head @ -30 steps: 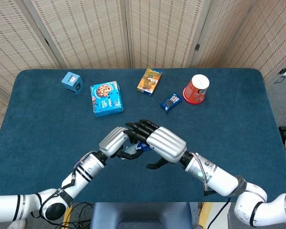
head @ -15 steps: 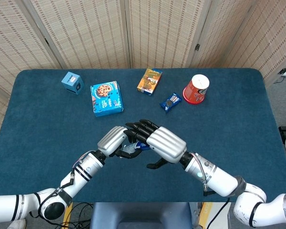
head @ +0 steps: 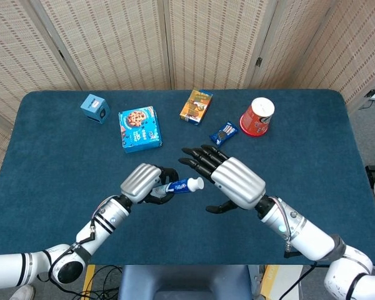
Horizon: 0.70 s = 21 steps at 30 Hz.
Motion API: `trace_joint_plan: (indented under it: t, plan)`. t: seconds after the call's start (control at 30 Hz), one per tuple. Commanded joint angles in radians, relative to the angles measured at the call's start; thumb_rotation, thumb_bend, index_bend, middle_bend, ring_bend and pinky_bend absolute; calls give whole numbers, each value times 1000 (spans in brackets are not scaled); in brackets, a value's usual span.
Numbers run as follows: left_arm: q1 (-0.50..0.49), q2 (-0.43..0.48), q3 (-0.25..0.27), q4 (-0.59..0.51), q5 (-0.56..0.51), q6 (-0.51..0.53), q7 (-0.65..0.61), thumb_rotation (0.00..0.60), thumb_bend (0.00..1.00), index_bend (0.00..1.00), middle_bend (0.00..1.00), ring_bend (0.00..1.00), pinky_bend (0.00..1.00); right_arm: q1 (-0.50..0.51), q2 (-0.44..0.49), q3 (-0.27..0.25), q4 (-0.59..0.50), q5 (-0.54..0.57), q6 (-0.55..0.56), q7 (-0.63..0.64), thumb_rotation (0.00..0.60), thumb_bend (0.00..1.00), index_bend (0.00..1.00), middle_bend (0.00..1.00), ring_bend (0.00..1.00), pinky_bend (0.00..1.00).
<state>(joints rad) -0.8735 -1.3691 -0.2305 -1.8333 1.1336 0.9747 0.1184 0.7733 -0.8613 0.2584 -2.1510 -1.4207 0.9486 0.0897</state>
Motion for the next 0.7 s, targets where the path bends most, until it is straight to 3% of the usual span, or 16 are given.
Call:
trace_joint_plan:
  t: [0.03,0.37,0.7]
  plan:
    - [1,-28,45,70,23,29,104,600,417,748,750,562,547,-20,17,-8,3,-14,14,15,600,0,0,0,0,0]
    - [-3,-116,135,245,-8,28,380,600,416,713,744,549,547,-78,54,-32,31,-47,51,55,600,0,0,0,0,0]
    - [-1,-195,152,351,-69,4,466,600,416,667,704,534,546,-107,69,-40,47,-59,70,71,600,0,0,0,0,0]
